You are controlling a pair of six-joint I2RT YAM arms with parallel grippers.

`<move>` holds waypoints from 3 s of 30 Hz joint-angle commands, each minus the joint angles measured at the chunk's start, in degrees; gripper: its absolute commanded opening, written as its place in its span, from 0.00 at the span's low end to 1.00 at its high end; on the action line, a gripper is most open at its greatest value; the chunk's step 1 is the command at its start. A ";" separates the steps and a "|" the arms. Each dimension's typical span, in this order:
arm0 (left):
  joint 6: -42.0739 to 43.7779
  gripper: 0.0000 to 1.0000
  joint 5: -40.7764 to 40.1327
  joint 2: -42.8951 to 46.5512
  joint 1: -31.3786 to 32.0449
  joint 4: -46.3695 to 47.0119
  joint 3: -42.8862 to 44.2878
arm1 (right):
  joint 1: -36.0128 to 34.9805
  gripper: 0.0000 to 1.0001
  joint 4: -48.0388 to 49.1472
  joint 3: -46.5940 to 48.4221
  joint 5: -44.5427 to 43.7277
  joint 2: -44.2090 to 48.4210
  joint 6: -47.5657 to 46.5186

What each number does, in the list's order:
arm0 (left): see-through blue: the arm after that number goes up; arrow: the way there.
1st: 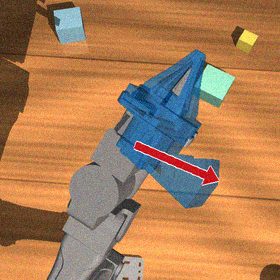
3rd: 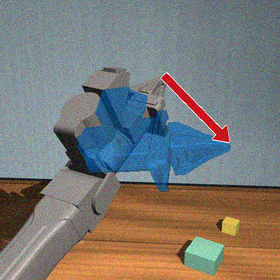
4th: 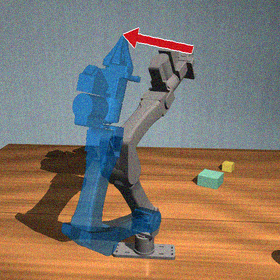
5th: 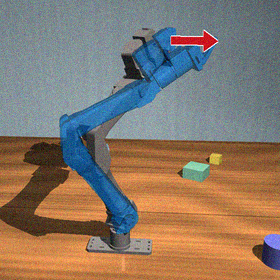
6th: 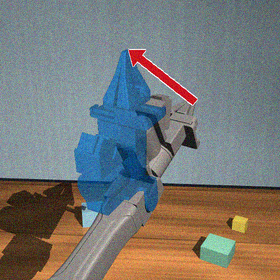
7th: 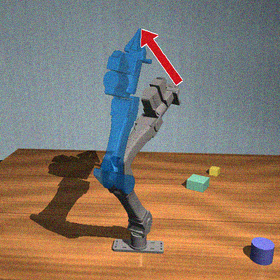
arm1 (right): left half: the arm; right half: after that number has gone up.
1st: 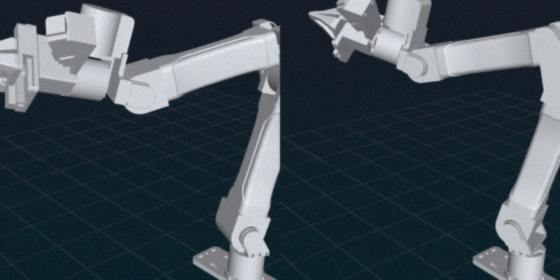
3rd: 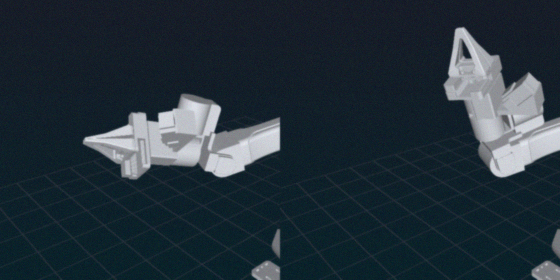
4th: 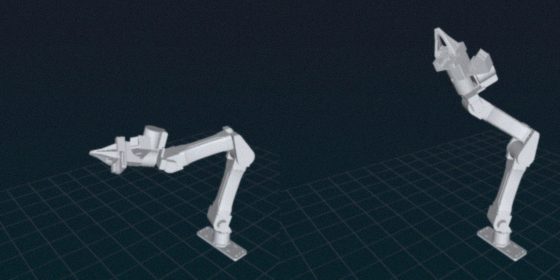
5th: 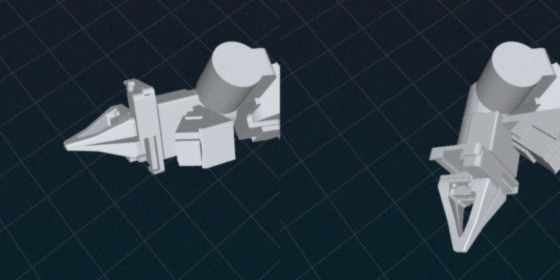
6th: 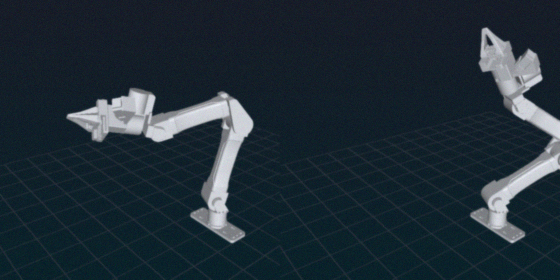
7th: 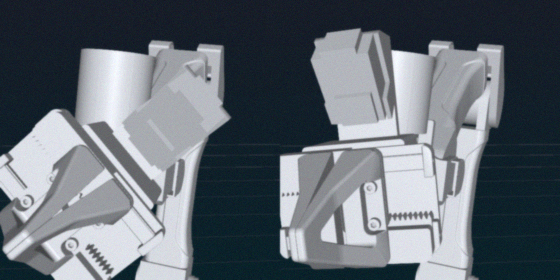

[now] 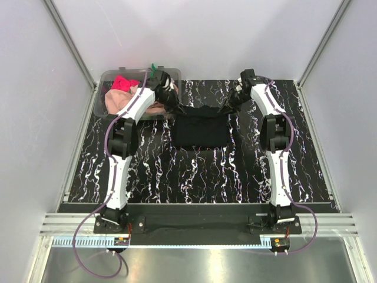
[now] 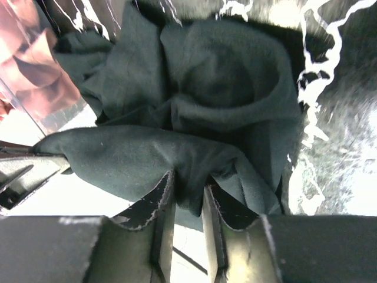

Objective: Fold and stack the t-shirts
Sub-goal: Fold the tshirt

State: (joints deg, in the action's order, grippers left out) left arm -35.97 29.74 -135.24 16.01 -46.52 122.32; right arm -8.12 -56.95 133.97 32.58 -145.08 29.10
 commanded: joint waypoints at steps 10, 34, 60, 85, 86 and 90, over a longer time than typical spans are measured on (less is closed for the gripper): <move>1.68 0.40 -1.61 -0.73 -2.65 0.91 4.77 | 1.35 0.42 -1.15 8.85 -3.66 1.28 -1.42; 6.78 0.48 3.93 12.62 0.68 2.75 -3.83 | -1.28 0.39 -0.89 -3.34 -1.29 20.08 -3.61; 9.16 0.47 -2.14 12.90 10.71 8.11 -22.22 | -5.15 0.38 17.49 -38.44 2.31 25.73 -2.74; 9.16 0.45 -14.52 12.37 10.71 3.54 -22.91 | -8.14 0.35 10.19 -34.12 -5.41 19.22 -6.07; 9.33 0.45 -15.14 12.37 10.71 3.54 -23.35 | -8.57 0.35 10.02 -34.48 -6.90 19.04 -6.16; 10.12 0.44 -17.33 11.49 11.32 3.02 -24.41 | -9.72 0.34 7.47 -34.04 -10.42 18.08 -6.60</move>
State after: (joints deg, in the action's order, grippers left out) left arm -27.33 15.88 -124.86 26.83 -43.16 98.52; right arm -16.27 -46.83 99.53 26.11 -125.97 24.03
